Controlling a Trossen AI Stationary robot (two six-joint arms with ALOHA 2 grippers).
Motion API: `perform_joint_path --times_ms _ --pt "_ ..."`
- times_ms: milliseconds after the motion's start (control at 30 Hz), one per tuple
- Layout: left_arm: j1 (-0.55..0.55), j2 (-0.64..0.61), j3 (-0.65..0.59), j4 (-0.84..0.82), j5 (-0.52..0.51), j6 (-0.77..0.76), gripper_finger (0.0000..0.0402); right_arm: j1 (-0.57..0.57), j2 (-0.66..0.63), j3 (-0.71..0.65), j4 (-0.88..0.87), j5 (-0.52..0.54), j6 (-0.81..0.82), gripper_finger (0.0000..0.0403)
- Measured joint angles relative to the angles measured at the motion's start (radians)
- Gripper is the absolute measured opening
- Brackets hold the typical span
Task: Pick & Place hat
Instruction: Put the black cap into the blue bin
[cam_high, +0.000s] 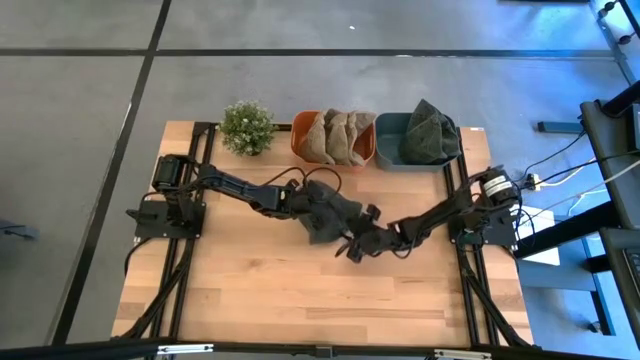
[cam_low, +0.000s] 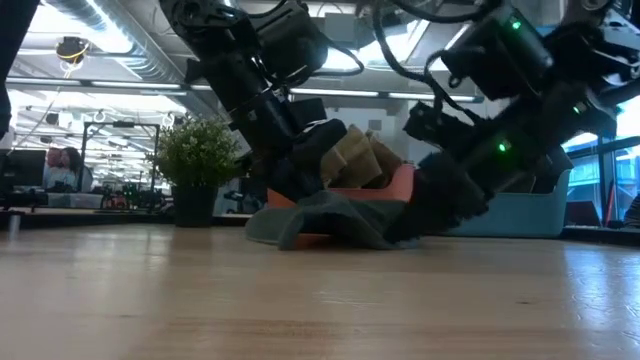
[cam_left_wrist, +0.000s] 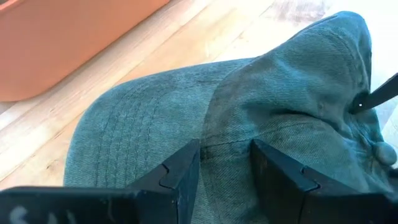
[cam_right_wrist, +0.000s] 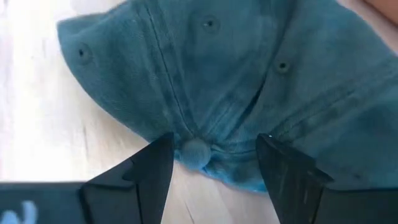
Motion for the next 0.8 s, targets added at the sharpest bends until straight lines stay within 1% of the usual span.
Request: perform_joint_path --times_ms 67,167,267,467,800 --pt "0.000 0.000 0.000 0.001 0.000 0.000 0.0138 0.011 0.023 0.000 0.004 0.034 0.003 0.0229" --pt "0.000 0.000 0.000 0.001 0.000 0.000 0.0141 0.013 0.048 0.004 0.013 0.049 0.038 0.0227" --pt "-0.002 0.000 0.000 0.001 0.000 0.000 0.0140 0.013 0.063 0.006 -0.003 0.053 0.075 0.0212" --pt "-0.004 0.000 0.000 0.001 0.000 0.000 0.0140 0.013 0.065 0.007 -0.065 0.057 0.080 0.0152" --pt "-0.024 0.000 0.000 0.001 -0.014 0.021 0.0139 0.013 0.065 0.005 -0.074 0.059 0.067 0.0047"
